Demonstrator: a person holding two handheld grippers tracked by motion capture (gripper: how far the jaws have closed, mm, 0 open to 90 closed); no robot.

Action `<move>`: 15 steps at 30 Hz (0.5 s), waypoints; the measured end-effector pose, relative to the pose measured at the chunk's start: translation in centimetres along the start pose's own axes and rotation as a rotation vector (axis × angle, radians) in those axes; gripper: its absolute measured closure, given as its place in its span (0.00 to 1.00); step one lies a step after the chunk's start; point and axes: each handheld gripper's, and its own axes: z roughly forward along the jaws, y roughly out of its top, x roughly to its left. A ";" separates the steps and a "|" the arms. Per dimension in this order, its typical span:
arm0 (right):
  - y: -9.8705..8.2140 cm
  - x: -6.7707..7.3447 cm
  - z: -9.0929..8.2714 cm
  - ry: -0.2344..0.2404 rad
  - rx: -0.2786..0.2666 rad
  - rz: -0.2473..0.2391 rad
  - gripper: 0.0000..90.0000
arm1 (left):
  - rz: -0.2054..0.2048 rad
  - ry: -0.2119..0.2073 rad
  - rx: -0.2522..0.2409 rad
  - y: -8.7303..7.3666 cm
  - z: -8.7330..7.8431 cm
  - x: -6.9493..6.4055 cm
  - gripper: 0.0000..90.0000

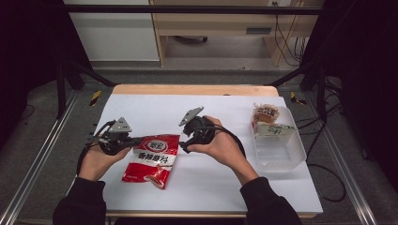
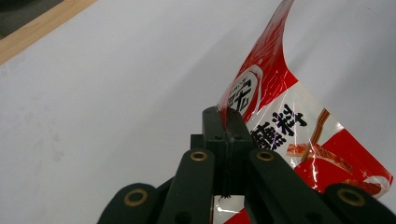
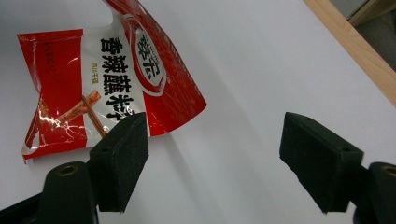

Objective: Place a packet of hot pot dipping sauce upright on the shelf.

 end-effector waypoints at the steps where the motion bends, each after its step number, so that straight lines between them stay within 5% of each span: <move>1: 0.1 -0.1 0.0 0.004 0.004 -0.003 0.28 | -0.001 -0.001 -0.001 0.0 0.0 0.0 1.00; 15: 0.7 -0.6 0.2 0.013 0.019 -0.022 0.26 | 0.000 -0.004 -0.010 0.1 0.0 -0.2 1.00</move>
